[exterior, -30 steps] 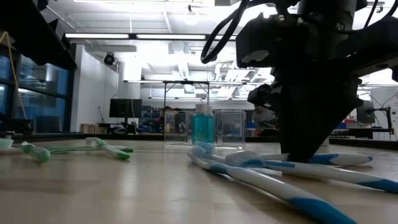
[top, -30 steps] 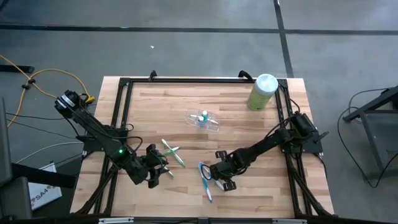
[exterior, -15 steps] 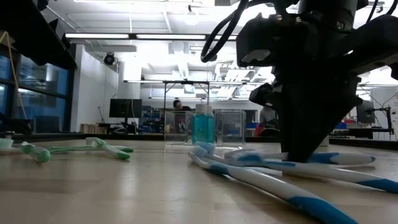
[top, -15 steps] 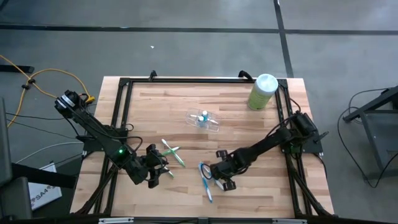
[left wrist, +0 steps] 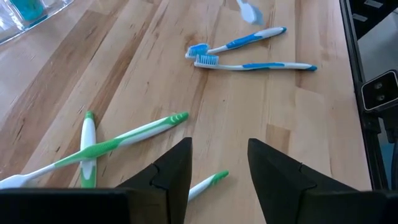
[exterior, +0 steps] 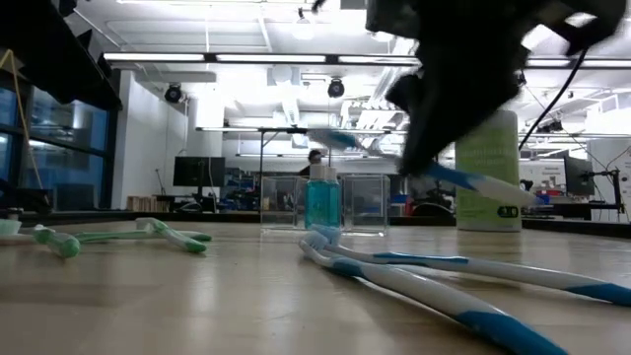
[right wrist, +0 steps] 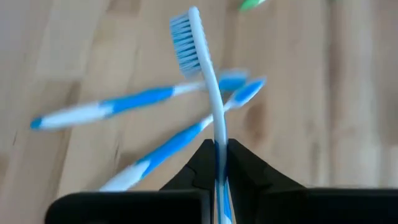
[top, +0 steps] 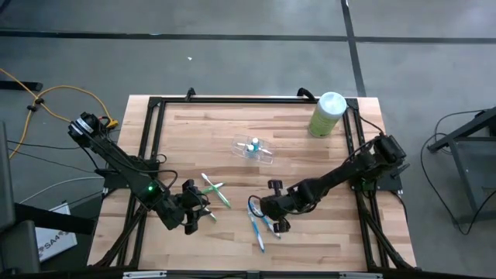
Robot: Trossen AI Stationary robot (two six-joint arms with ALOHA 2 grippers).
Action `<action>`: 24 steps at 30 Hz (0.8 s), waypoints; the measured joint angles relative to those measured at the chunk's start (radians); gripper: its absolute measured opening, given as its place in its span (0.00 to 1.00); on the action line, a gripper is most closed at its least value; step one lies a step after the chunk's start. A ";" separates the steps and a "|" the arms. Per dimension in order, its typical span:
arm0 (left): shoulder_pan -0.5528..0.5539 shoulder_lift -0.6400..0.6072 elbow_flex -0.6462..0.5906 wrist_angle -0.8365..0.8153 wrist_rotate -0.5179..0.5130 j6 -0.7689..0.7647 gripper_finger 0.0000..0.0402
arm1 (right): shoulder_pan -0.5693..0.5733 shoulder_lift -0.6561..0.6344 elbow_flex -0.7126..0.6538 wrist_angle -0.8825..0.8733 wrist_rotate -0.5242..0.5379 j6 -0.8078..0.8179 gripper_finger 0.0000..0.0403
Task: Pick & Place toothbrushing station
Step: Put the right blue toothbrush into the transparent organizer
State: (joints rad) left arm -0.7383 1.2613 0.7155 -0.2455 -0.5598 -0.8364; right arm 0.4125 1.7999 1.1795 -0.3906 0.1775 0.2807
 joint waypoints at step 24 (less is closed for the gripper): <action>0.000 0.000 0.000 0.018 -0.048 0.106 0.38 | -0.220 -0.068 0.001 0.356 0.272 -0.108 0.03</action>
State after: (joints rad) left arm -0.7383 1.2613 0.7158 -0.2279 -0.6079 -0.7299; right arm 0.1927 1.7317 1.1805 -0.0349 0.4492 0.1730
